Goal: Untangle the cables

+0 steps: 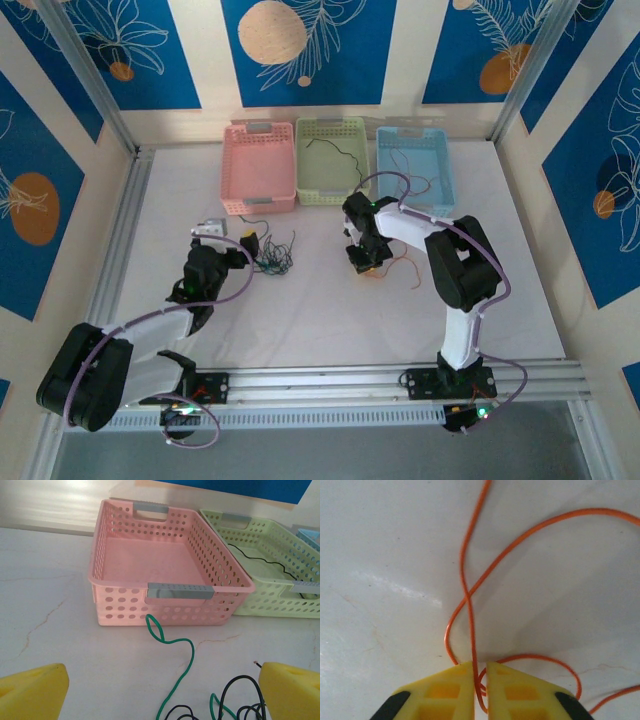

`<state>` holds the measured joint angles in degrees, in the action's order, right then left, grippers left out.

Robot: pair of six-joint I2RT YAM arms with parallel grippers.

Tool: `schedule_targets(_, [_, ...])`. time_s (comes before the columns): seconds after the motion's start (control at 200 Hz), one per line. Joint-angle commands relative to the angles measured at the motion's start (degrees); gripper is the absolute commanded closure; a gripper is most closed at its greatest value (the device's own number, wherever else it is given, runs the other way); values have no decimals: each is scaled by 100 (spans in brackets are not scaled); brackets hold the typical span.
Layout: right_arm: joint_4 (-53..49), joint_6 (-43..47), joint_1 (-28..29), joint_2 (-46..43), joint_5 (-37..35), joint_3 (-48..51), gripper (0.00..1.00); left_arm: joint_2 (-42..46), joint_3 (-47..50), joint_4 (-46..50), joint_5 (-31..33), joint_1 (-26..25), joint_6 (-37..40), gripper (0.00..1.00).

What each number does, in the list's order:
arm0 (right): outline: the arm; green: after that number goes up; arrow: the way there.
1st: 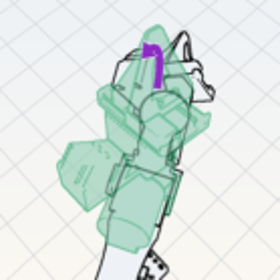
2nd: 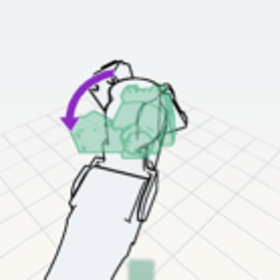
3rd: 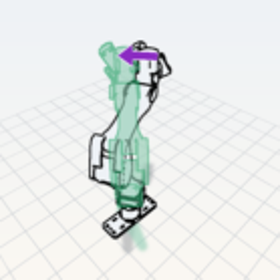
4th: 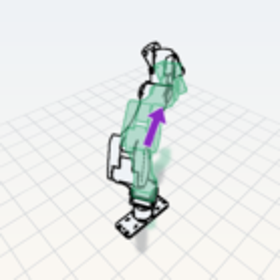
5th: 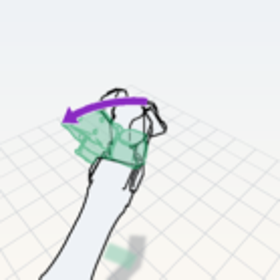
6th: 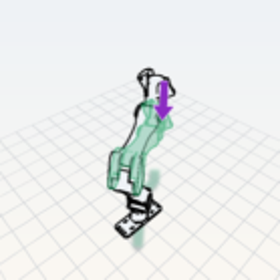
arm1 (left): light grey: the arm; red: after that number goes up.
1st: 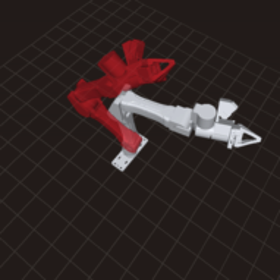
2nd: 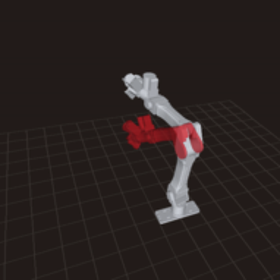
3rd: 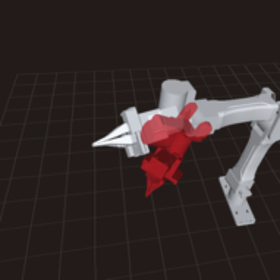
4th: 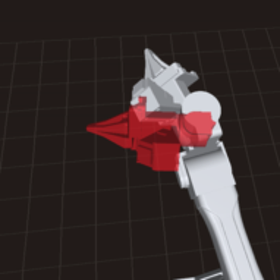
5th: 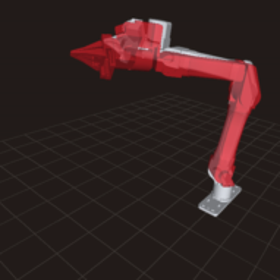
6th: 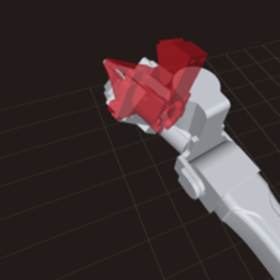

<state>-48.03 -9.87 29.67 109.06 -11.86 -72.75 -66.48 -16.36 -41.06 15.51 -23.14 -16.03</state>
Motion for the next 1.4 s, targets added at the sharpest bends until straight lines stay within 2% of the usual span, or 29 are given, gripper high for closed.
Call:
schedule_targets(0.0, [-74, 21, 23, -183, -196, -17, 89, 82, -71, -43, -2, 28, -14, 3])
schedule_targets(0.11, [168, -30, -38, -769, -170, 100, 100, 82, -71, -42, 11, 28, -21, 3])
schedule_targets(0.285, [491, -80, -224, -2005, -351, 92, 100, 91, -68, -42, 11, 29, -27, 3])
schedule_targets(0.45, [841, -191, -714, -2975, -362, -726, 100, 91, -61, -34, 16, 24, -25, 3])
schedule_targets(0.58, [1202, -127, -991, -3145, -394, -1693, 100, 83, -70, -34, 29, 28, -29, 3])
schedule_targets(0.785, [1587, -166, -1446, -2562, -563, -2994, 100, 82, -69, -34, 29, 26, -30, 3])
schedule_targets(1.015, [1805, -841, -2199, -1229, -107, -3976, 100, 47, -96, -7, -34, 28, -10, 3])
schedule_targets(1.151, [2043, -1218, -2447, -683, 129, -3957, 100, 43, -102, -7, -50, 28, 4, 3])
schedule_targets(1.246, [2162, -1229, -2494, -316, -24, -3904, 100, 29, -104, 5, -57, 26, 3, 3])
schedule_targets(1.396, [2230, -1486, -2684, 250, 365, -3712, 100, 48, -100, -1, -43, 28, 2, 3])
